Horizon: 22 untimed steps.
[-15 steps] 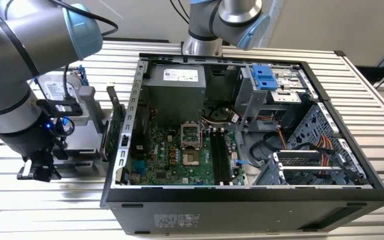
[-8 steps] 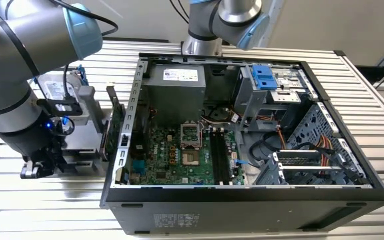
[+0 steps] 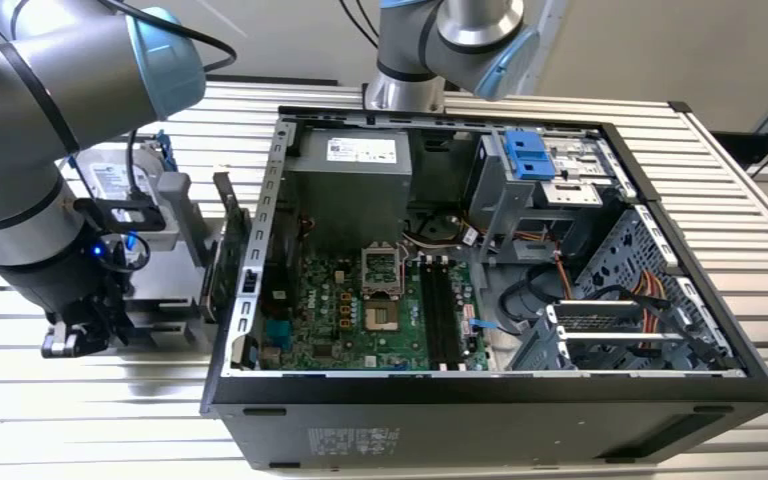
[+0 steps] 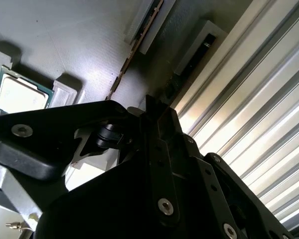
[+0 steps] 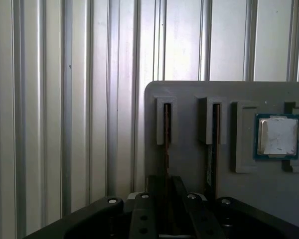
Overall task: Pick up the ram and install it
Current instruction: 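Pick up the ram and move it above insertion slot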
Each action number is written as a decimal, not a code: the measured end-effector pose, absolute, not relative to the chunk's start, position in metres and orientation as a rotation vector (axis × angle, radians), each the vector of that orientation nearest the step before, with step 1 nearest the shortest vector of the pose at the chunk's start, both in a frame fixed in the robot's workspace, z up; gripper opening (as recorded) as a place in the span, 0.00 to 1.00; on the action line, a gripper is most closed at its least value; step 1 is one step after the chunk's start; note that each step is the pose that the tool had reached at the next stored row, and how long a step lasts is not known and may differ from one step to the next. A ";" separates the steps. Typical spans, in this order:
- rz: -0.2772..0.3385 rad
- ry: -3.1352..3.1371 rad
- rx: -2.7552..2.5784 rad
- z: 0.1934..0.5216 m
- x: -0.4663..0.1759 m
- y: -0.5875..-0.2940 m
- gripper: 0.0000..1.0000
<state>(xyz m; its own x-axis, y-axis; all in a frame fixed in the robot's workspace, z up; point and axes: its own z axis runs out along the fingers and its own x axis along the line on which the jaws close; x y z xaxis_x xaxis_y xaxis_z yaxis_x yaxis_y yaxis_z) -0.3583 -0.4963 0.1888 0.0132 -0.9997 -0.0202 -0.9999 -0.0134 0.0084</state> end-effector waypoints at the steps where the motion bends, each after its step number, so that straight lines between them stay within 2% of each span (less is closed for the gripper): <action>1: 0.032 2.198 -2.233 0.189 -0.358 -0.496 1.00; 10: 0.032 2.193 -2.238 0.189 -0.358 -0.496 1.00; 11: 0.032 2.192 -2.239 0.189 -0.358 -0.496 0.00; 22: 0.032 2.187 -2.244 0.189 -0.358 -0.496 0.00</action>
<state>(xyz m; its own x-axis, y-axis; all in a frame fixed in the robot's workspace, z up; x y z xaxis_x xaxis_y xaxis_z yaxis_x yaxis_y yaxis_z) -0.3584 -0.4963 0.1888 0.0254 -0.9995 -0.0202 -0.9996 -0.0255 0.0084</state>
